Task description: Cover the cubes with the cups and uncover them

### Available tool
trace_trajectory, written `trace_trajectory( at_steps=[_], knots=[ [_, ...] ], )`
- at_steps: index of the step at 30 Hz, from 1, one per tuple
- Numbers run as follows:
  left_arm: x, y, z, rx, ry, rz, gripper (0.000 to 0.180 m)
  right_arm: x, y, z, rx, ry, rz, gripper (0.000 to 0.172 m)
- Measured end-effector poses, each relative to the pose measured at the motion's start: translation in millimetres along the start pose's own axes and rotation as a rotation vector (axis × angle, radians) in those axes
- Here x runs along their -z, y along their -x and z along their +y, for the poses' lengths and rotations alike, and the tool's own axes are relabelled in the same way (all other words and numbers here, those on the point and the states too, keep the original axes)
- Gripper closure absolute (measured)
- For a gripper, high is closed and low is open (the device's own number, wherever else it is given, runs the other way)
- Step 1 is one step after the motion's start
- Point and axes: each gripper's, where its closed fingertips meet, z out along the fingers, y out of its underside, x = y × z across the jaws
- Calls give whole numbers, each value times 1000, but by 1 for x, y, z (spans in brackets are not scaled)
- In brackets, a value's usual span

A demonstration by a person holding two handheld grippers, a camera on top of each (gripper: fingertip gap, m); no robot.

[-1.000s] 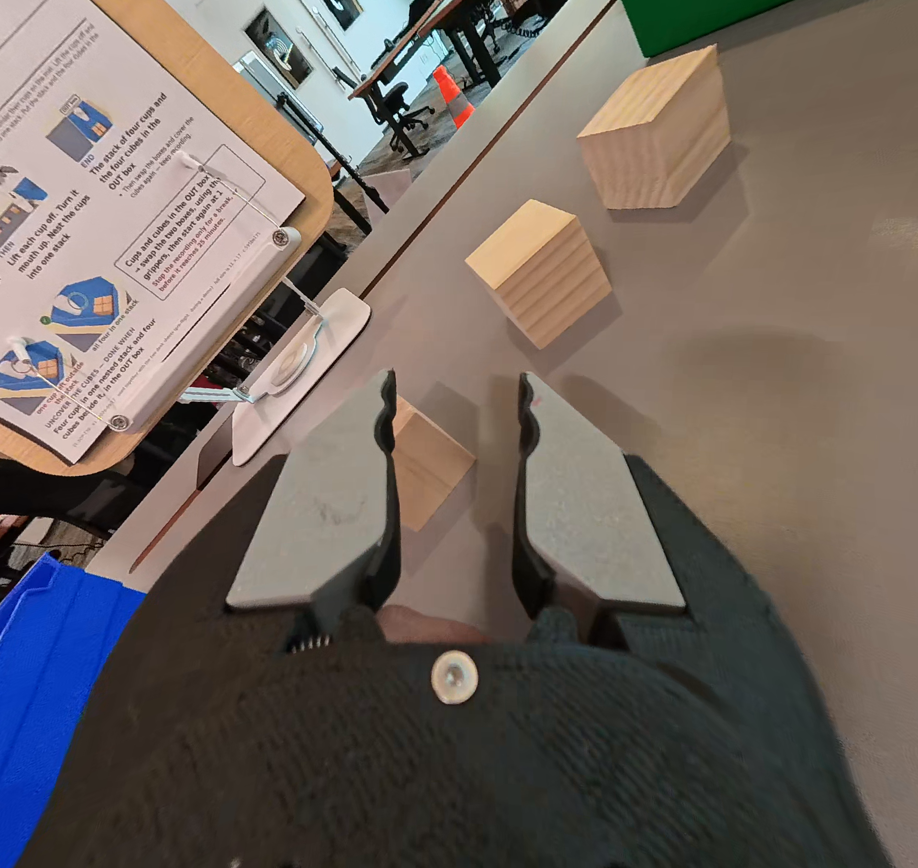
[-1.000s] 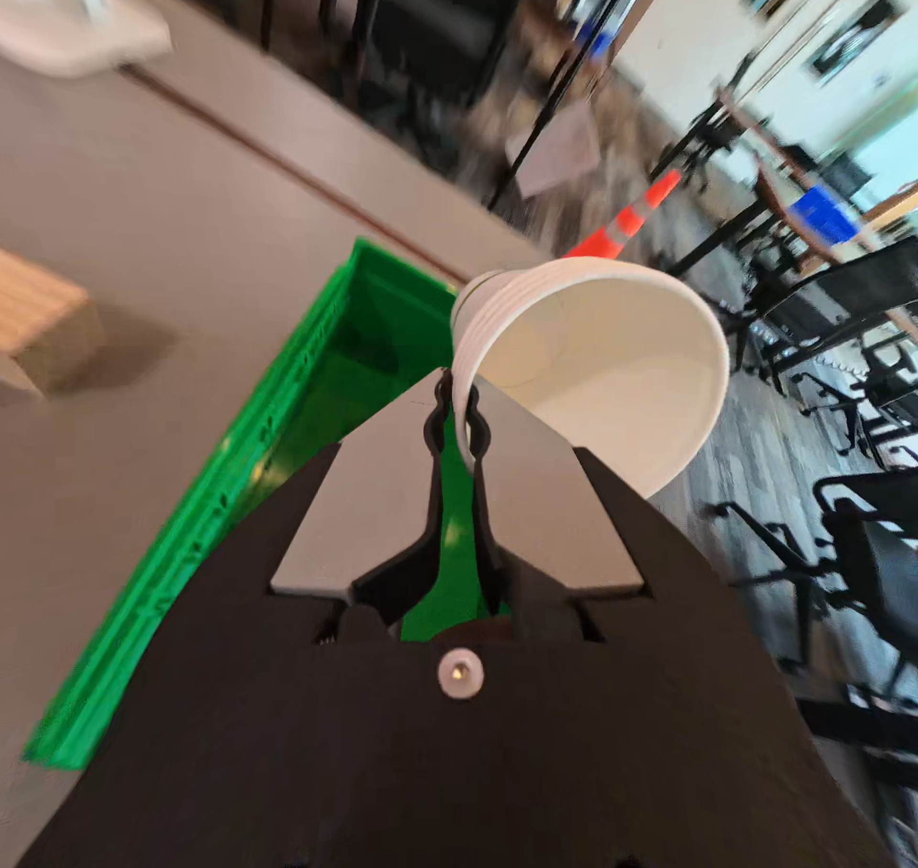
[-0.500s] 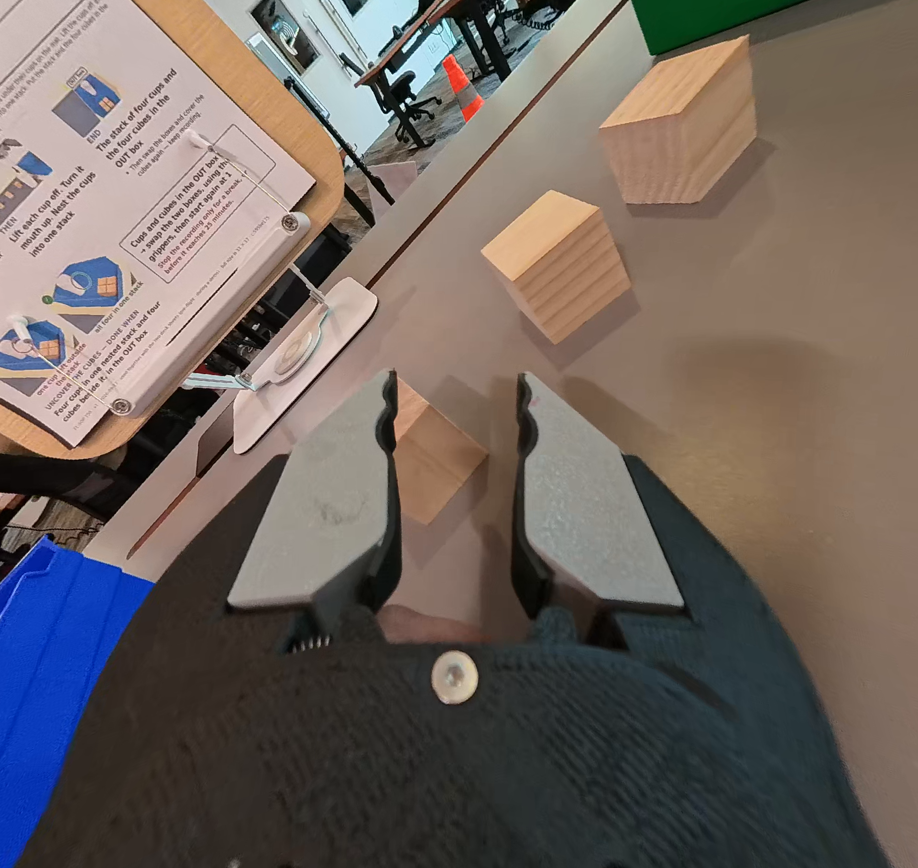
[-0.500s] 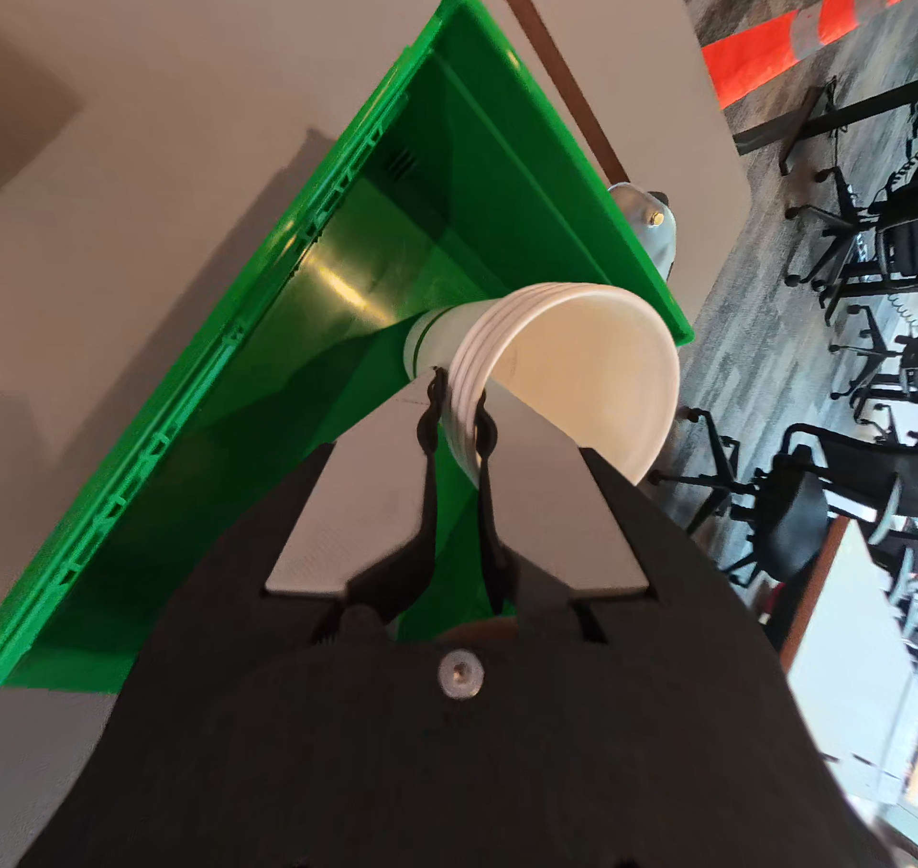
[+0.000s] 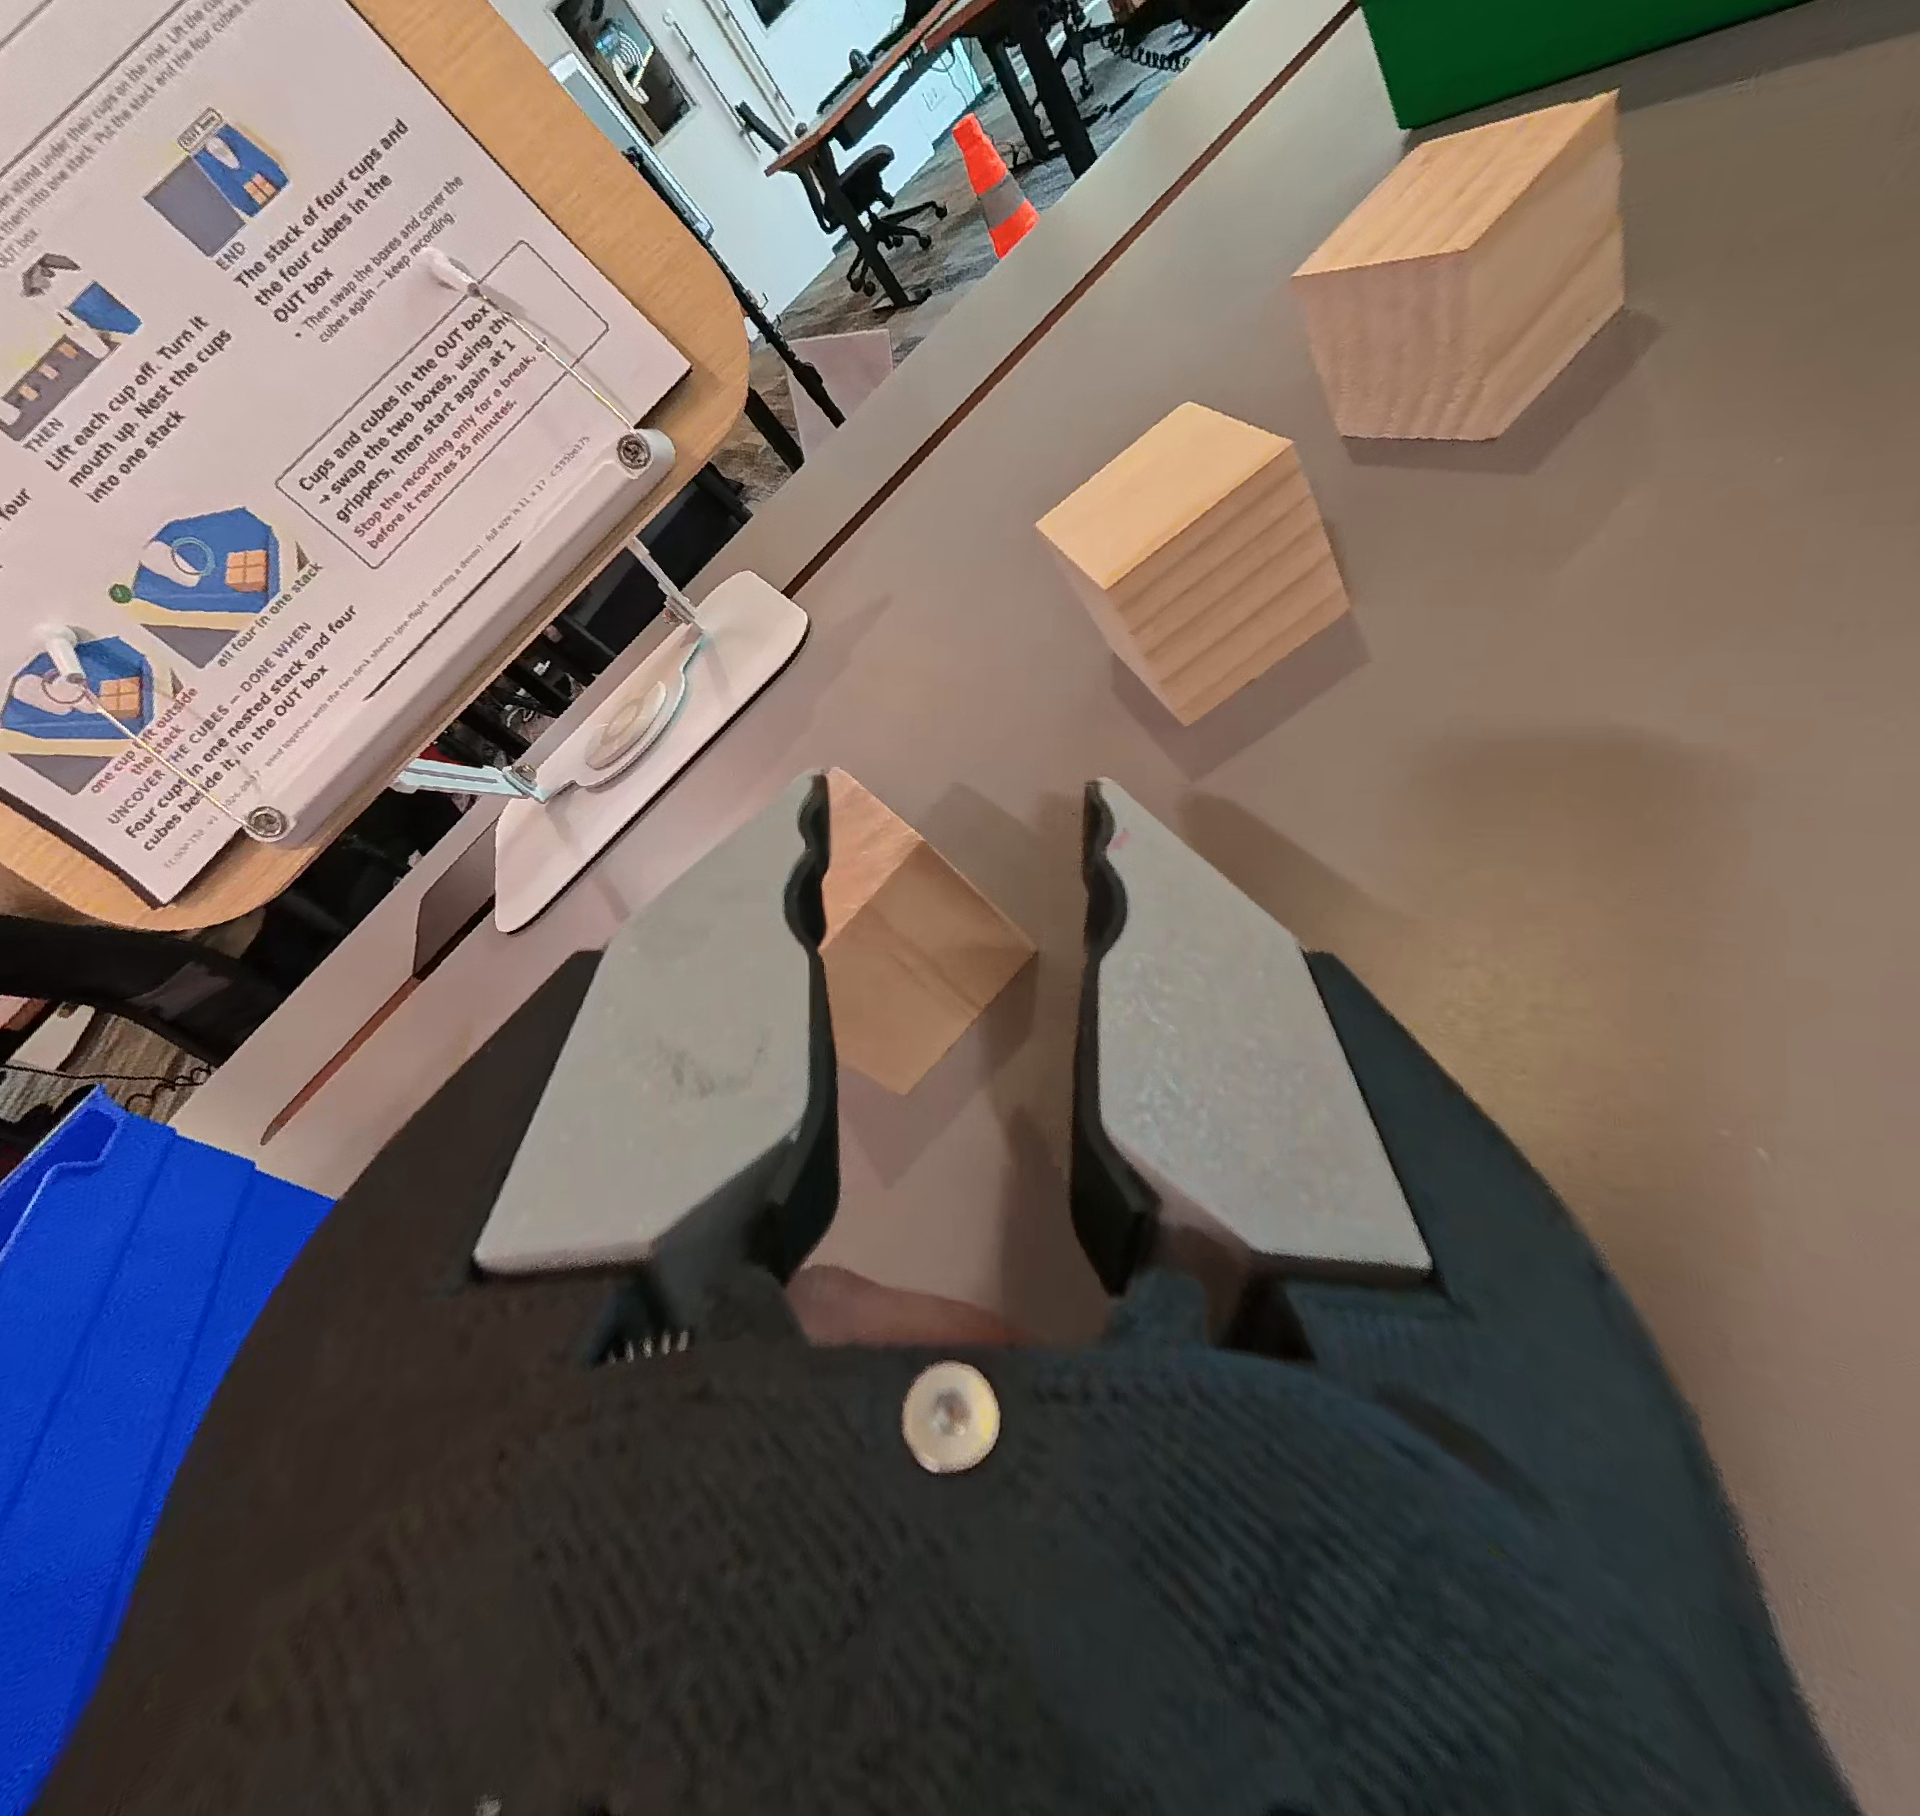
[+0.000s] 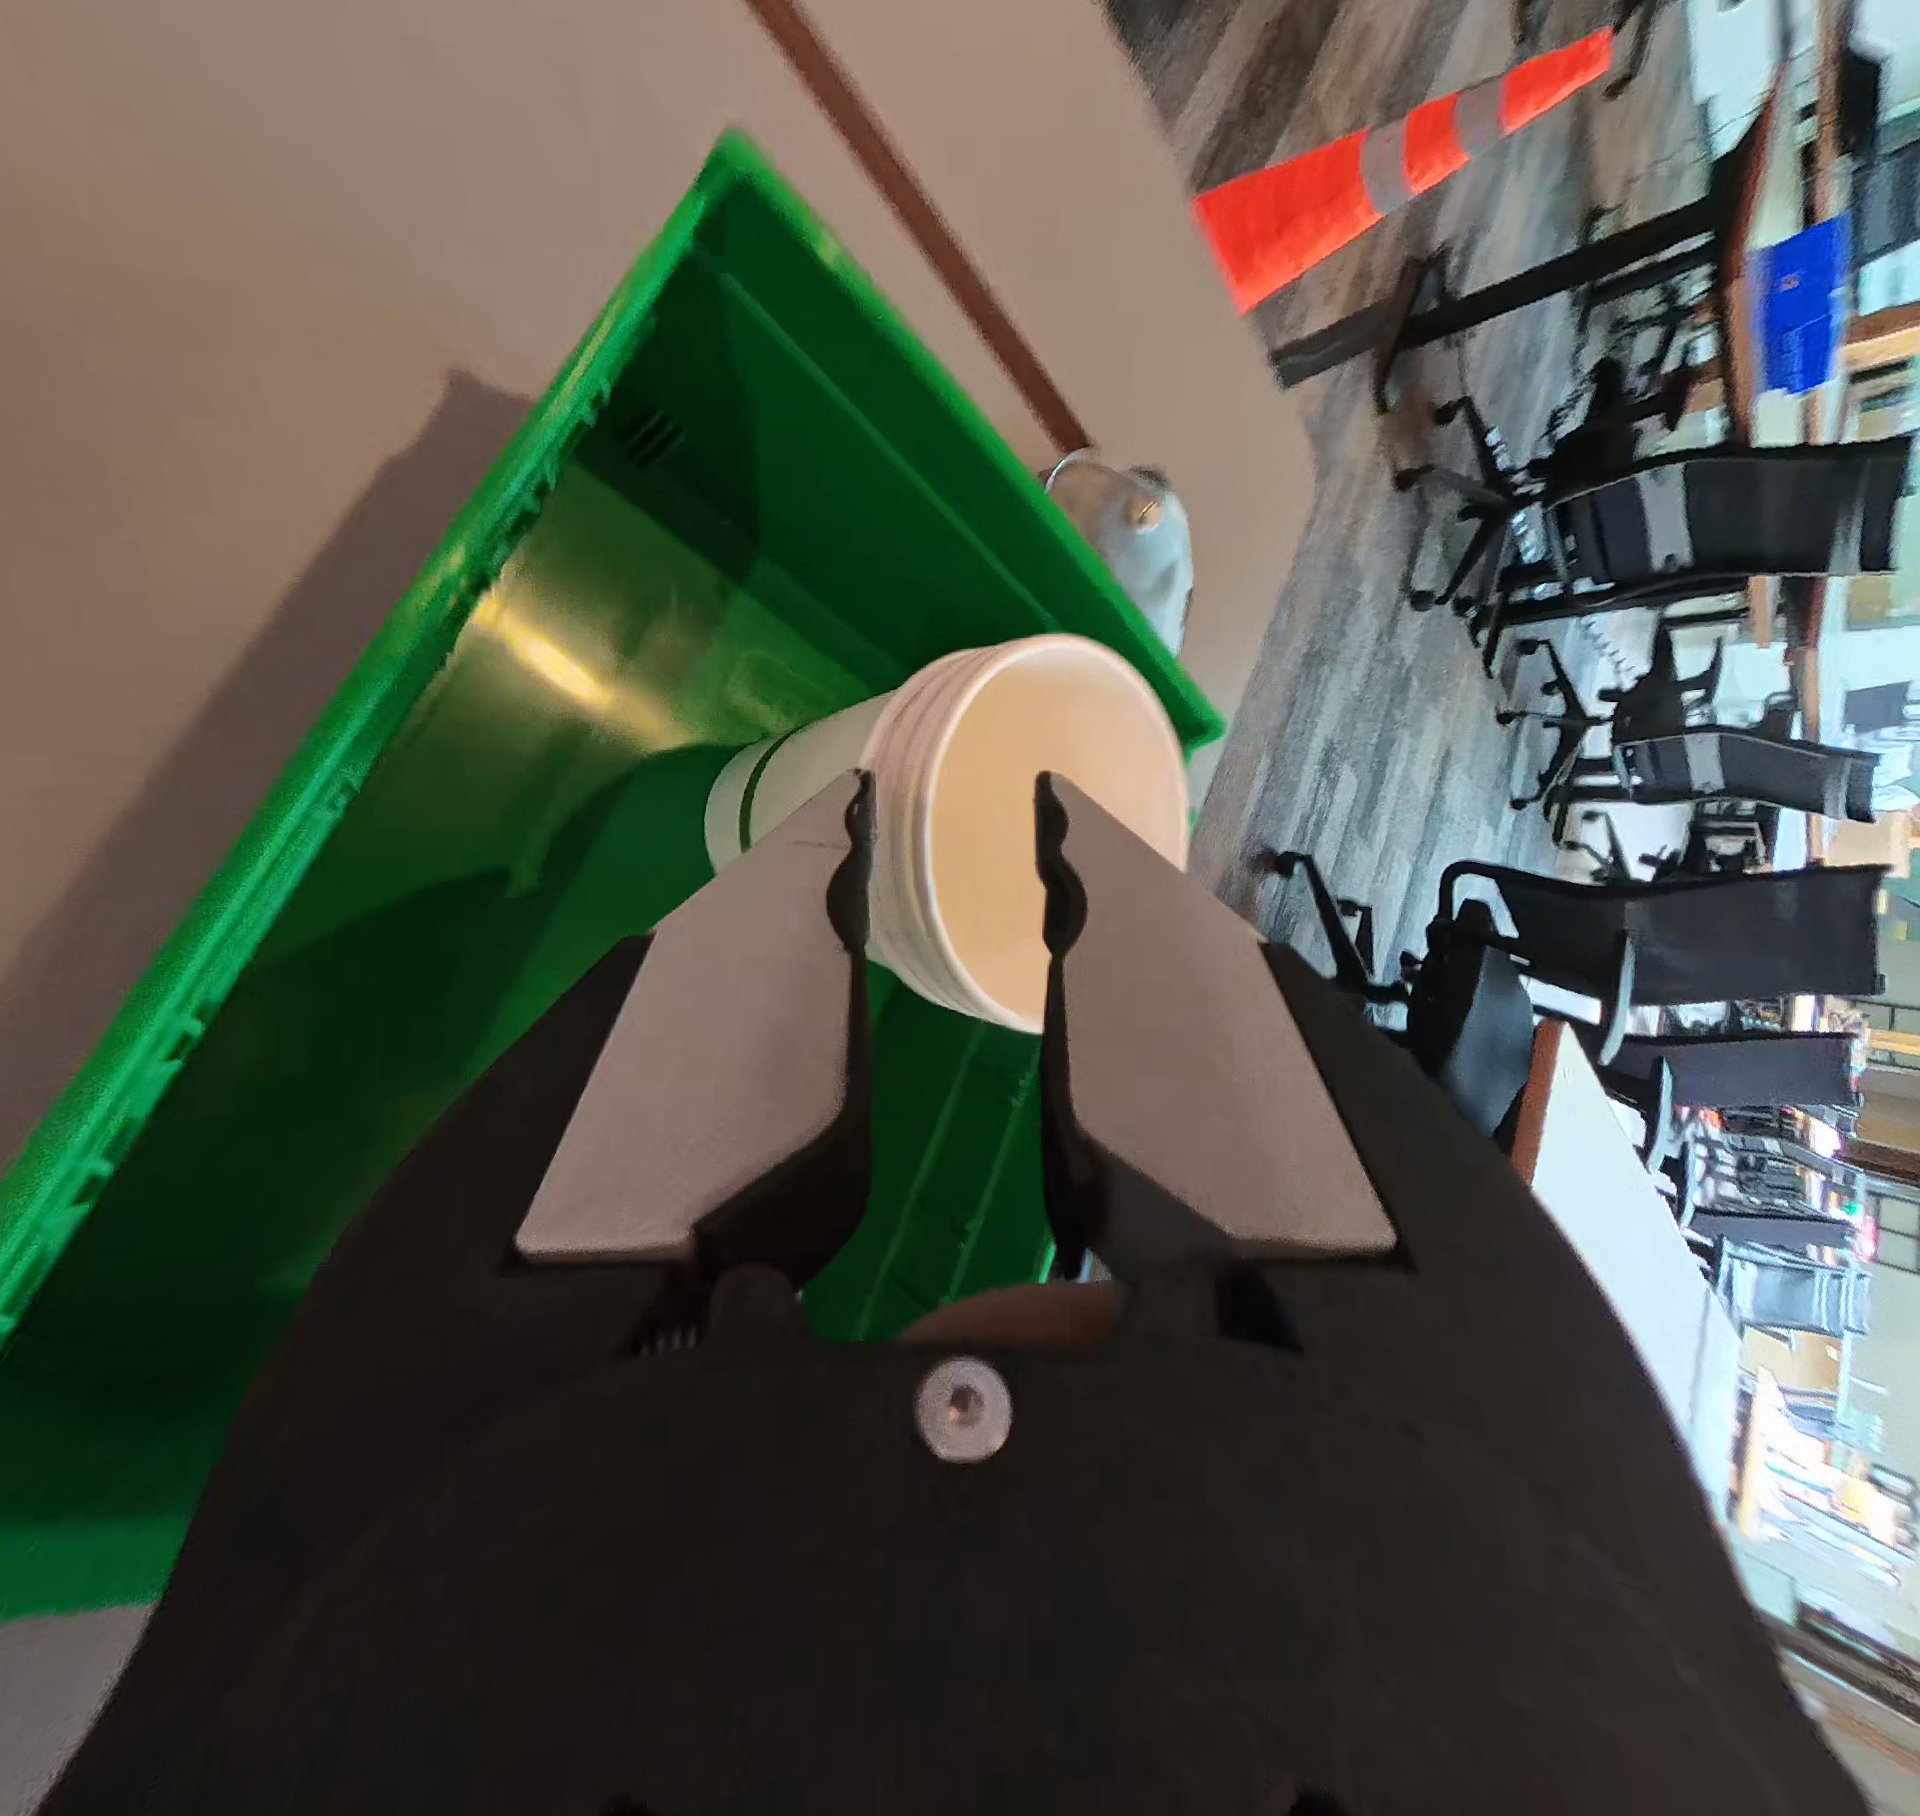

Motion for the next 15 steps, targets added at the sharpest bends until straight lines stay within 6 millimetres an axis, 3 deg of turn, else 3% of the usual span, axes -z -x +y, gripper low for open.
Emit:
trace_trajectory(
  at_steps=[3, 5, 7, 9, 10, 12, 15],
  knots=[
    [0, 1, 0, 31, 4, 7, 132, 37, -6, -28, -107, -175, 13, 144],
    [-1, 3, 1, 54, 8, 14, 131, 72, 20, -57, -182, -343, -145, 142],
    [-1, 3, 1, 84, 10, 24, 129, 114, 75, -85, -220, -477, -456, 132],
    [0, 0, 0, 146, 7, 71, 126, 153, 144, -94, -169, -489, -819, 118],
    [1, -5, 0, 205, 14, 130, 123, 166, 175, -95, -120, -477, -954, 120],
    [1, -12, 3, 363, 48, 252, 107, 173, 221, -98, -38, -480, -1047, 112],
    [1, -9, 8, 538, 67, 336, 101, 148, 259, -118, -42, -540, -935, 112]
  ],
)
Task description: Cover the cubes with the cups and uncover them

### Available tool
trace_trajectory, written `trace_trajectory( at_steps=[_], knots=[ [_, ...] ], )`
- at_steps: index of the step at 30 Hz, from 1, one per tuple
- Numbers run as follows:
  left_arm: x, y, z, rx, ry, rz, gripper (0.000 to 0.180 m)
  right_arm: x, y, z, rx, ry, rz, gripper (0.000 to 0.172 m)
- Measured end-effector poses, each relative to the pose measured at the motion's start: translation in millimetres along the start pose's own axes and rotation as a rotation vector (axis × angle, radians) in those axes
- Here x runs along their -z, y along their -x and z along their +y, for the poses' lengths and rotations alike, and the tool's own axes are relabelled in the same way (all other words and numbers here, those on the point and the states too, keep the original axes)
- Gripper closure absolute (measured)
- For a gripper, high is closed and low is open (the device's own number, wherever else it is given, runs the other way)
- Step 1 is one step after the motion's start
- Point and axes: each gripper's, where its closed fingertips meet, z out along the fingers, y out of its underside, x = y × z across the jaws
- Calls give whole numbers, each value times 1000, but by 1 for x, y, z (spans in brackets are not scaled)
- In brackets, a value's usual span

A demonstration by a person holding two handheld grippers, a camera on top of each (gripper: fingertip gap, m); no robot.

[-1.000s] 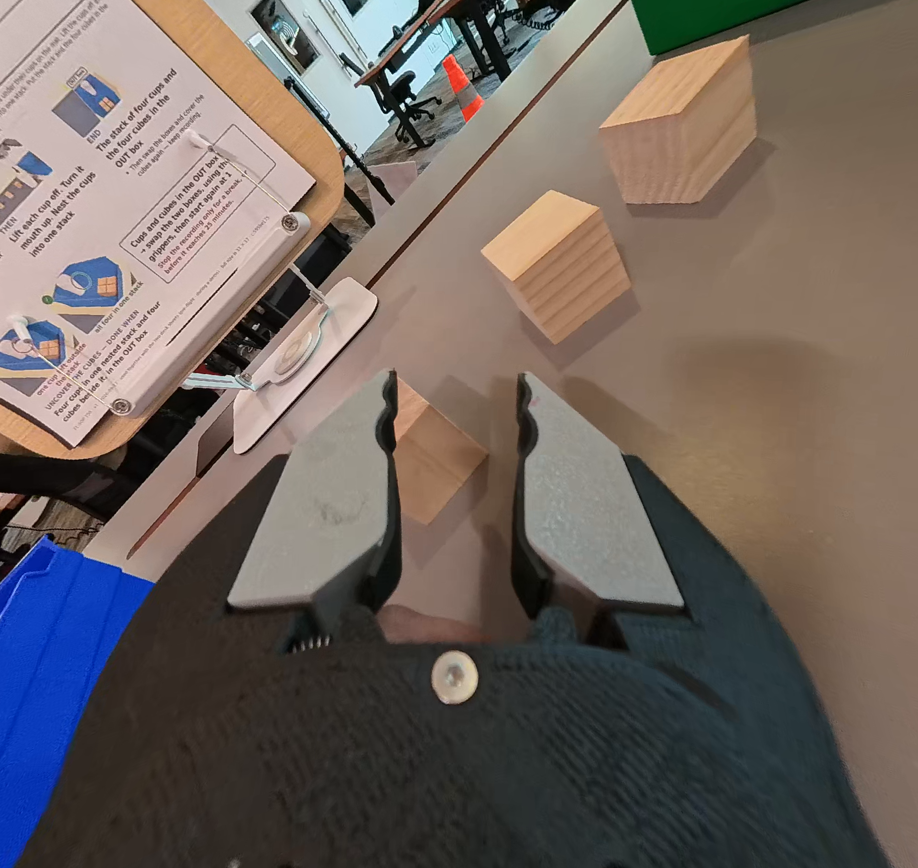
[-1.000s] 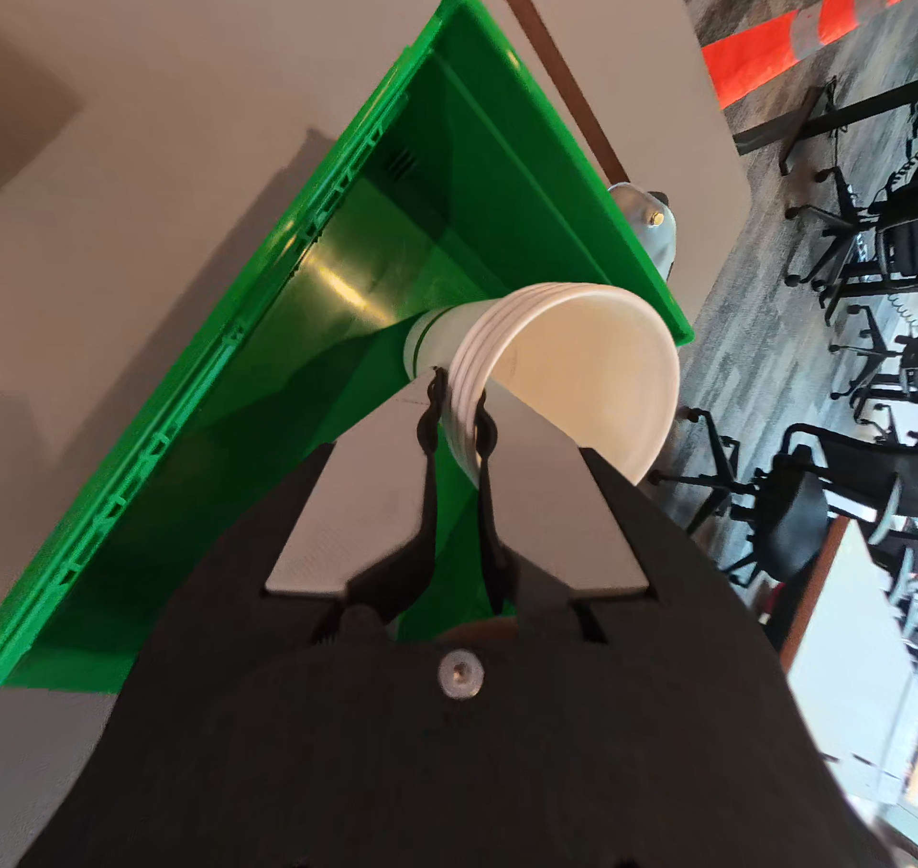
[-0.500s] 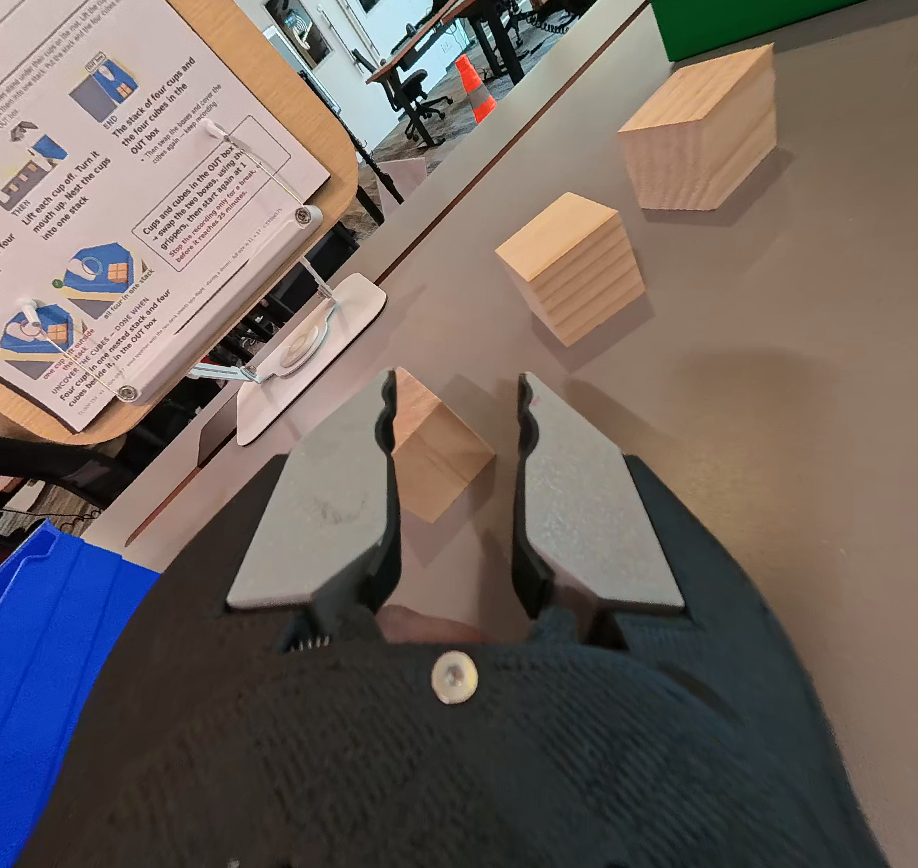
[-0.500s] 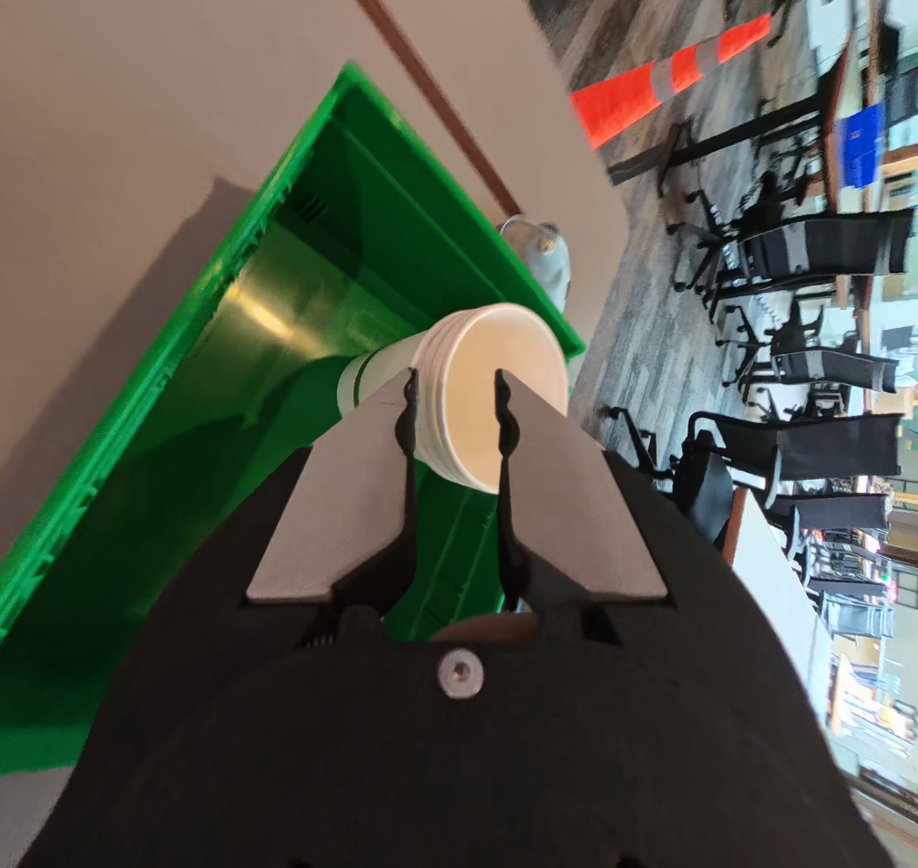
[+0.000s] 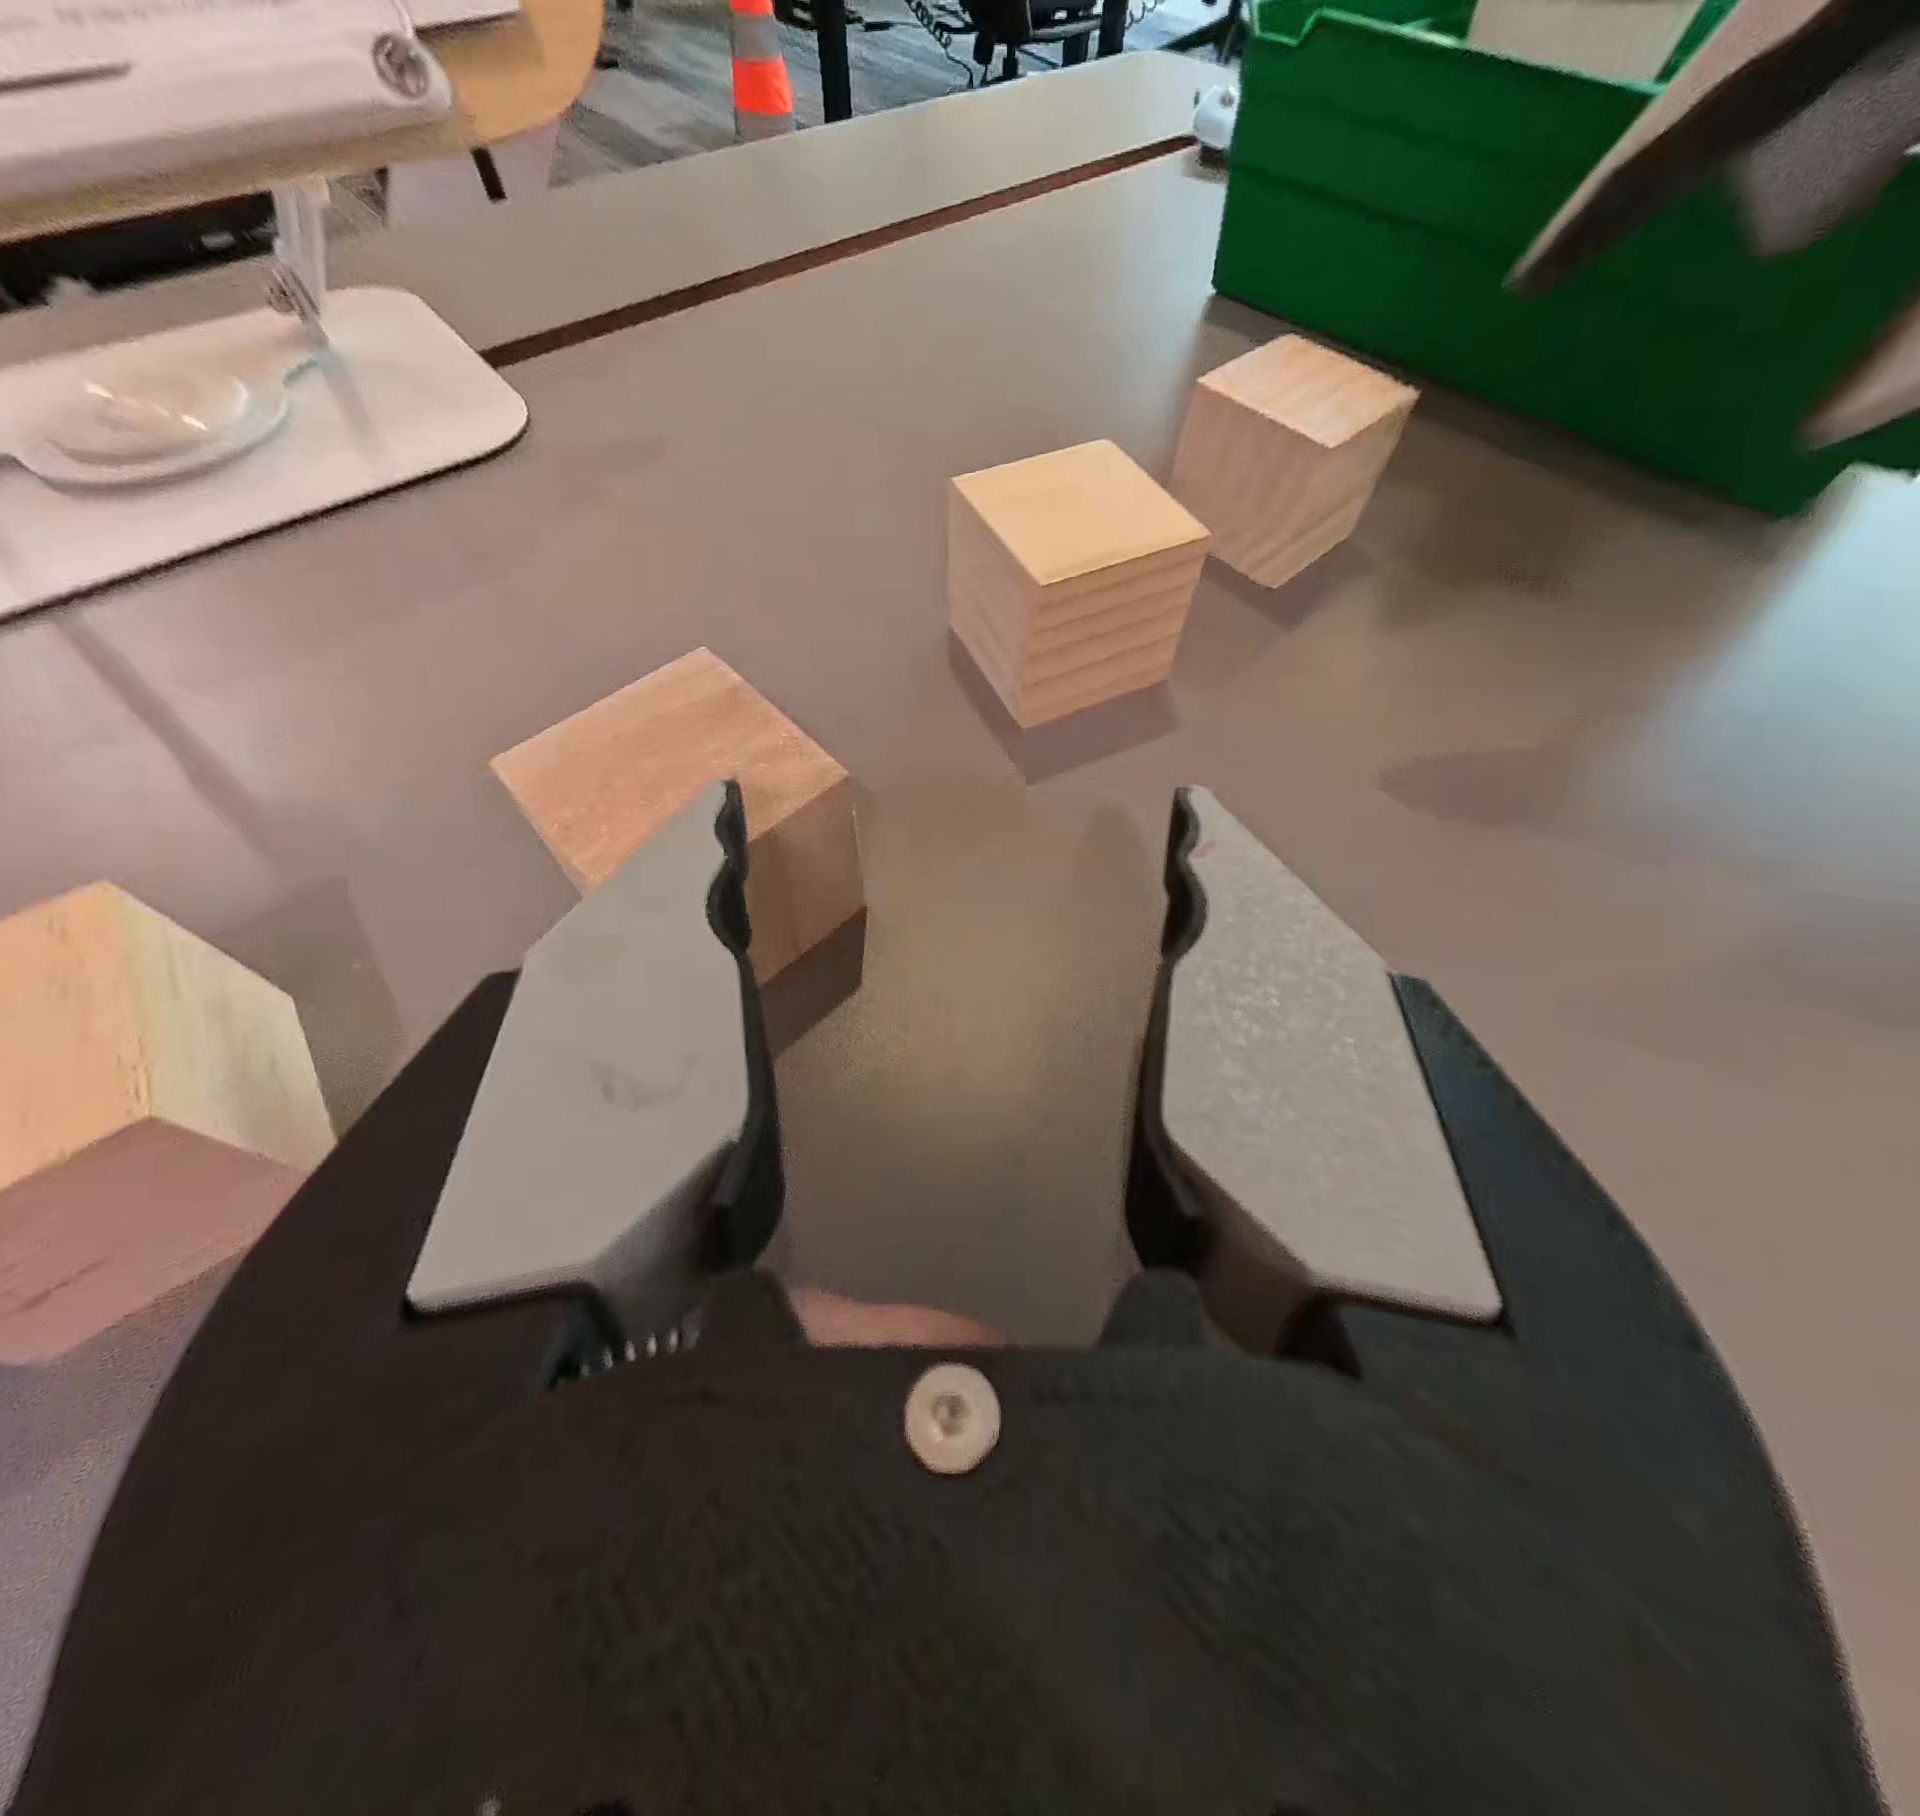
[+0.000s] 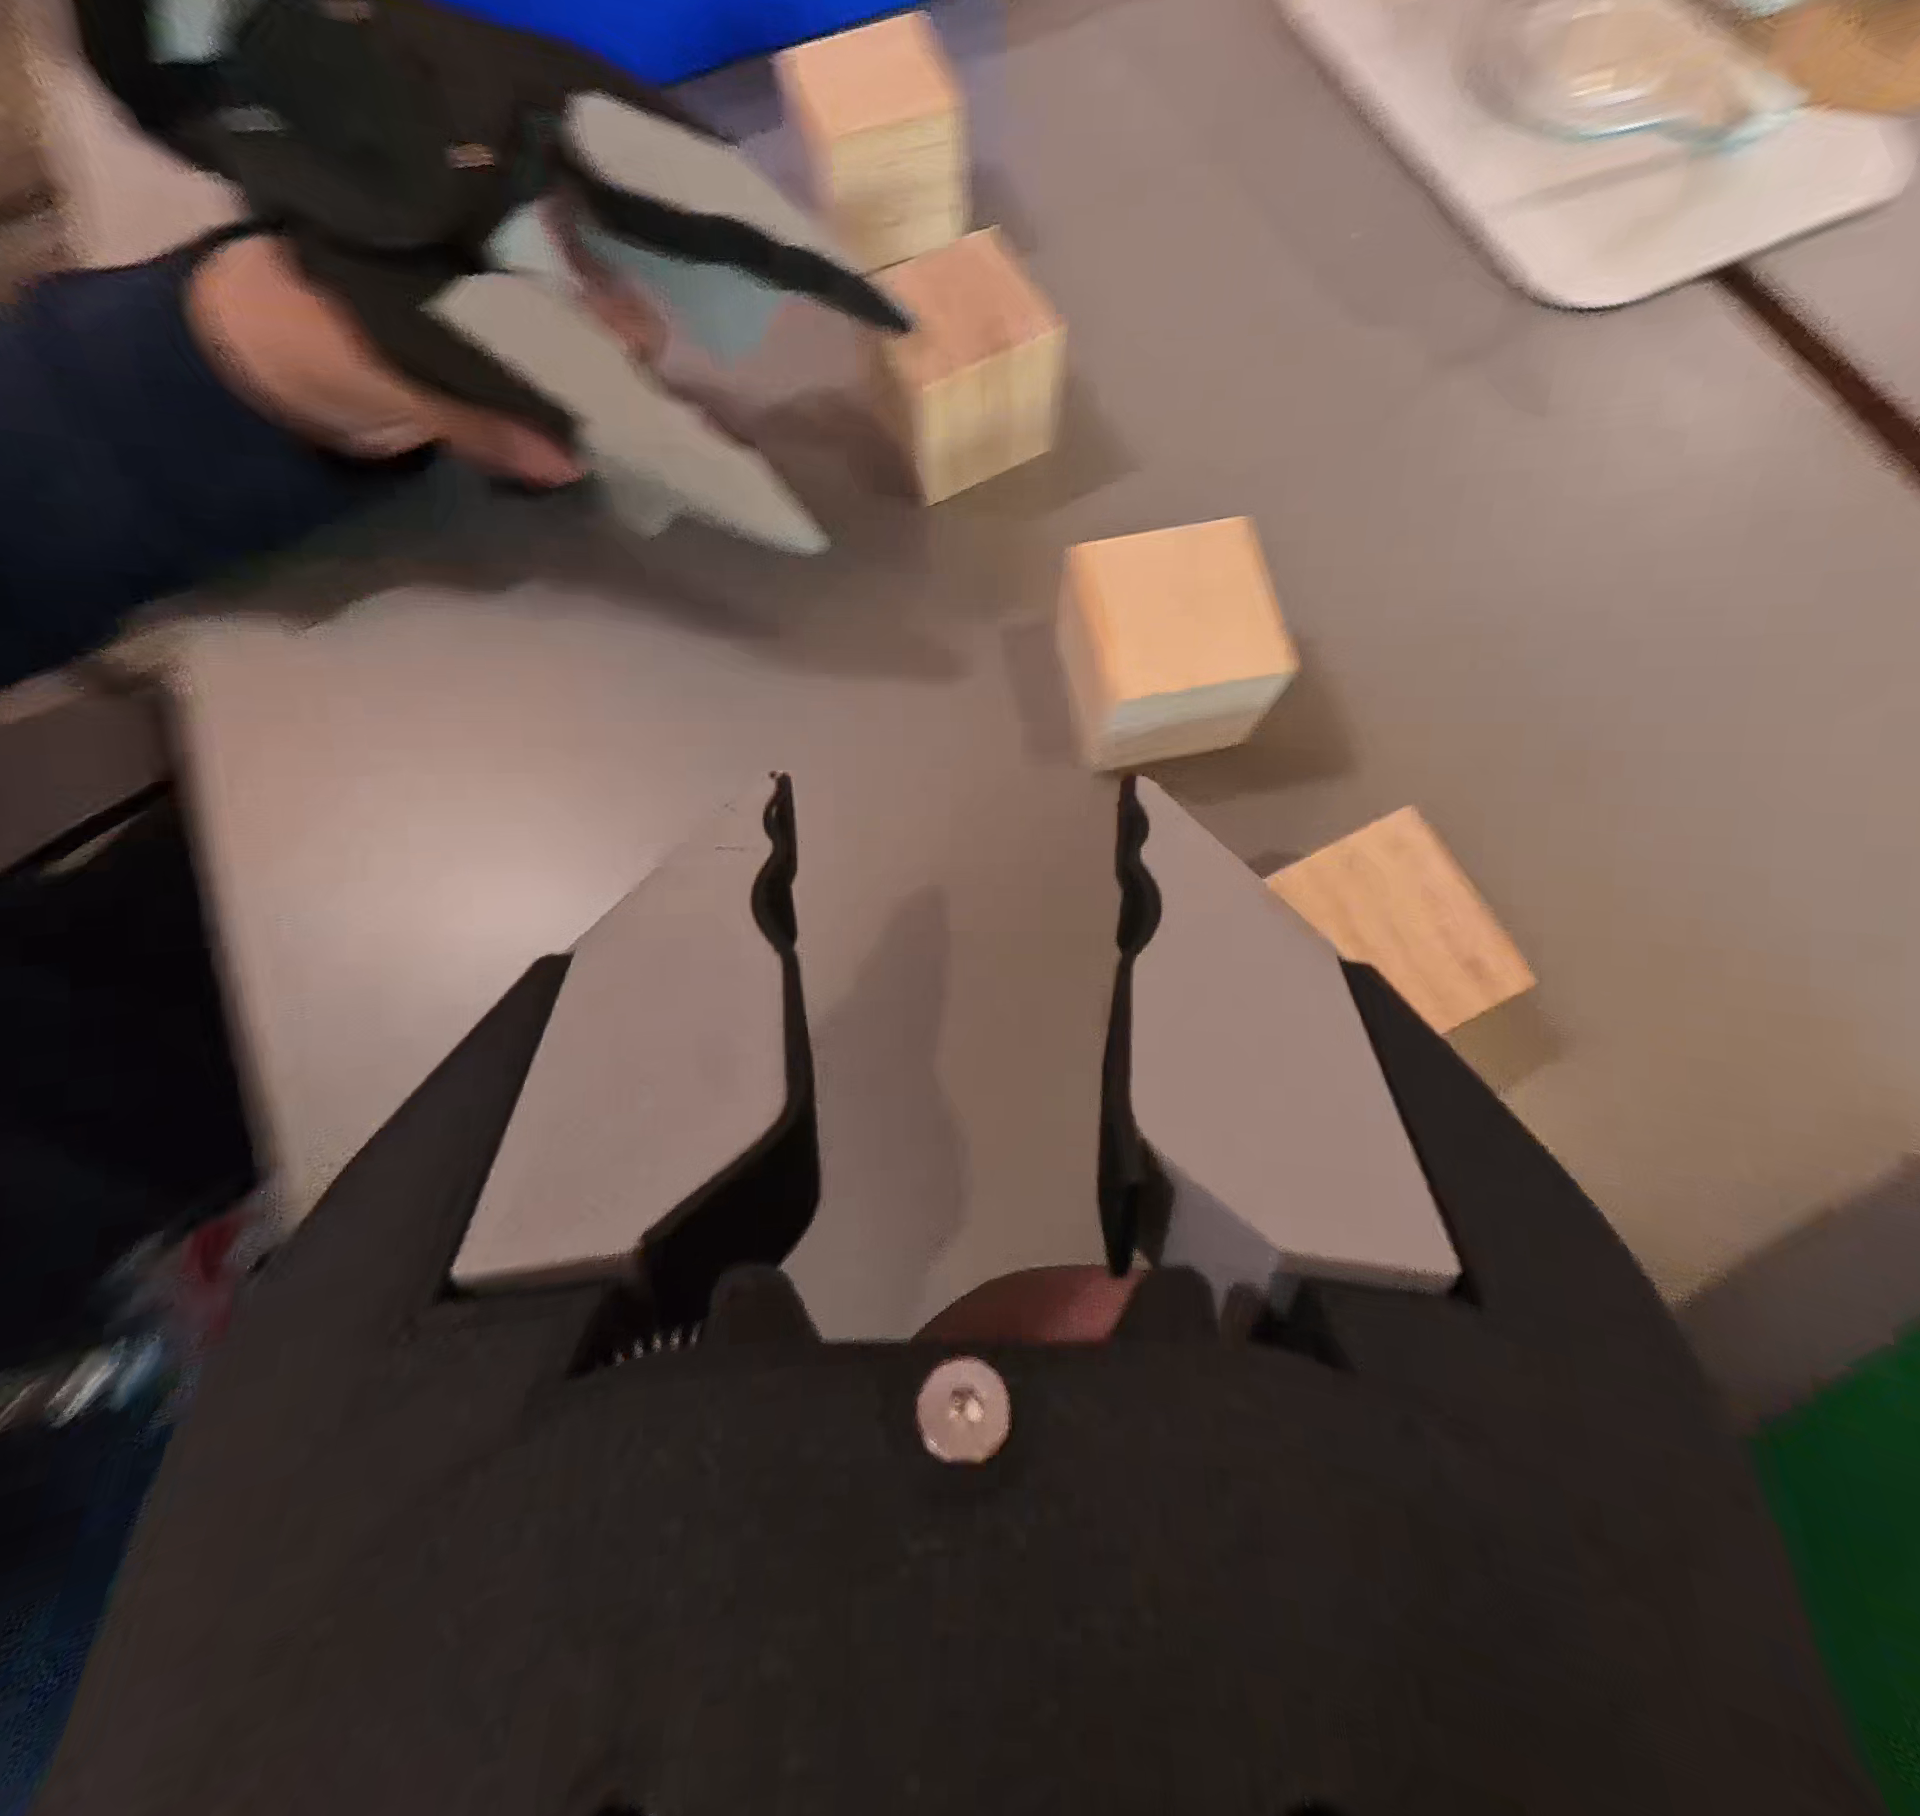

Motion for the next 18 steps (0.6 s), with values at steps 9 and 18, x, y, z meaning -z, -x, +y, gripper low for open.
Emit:
trace_trajectory(
  at_steps=[9, 18],
  knots=[
    [-2, 3, 1, -27, 14, -41, 103, -5, -95, 12, -237, -269, 617, 92],
    [-3, -4, 3, -106, 25, -49, 108, -48, -118, 74, -236, 24, 578, 105]
  ],
)
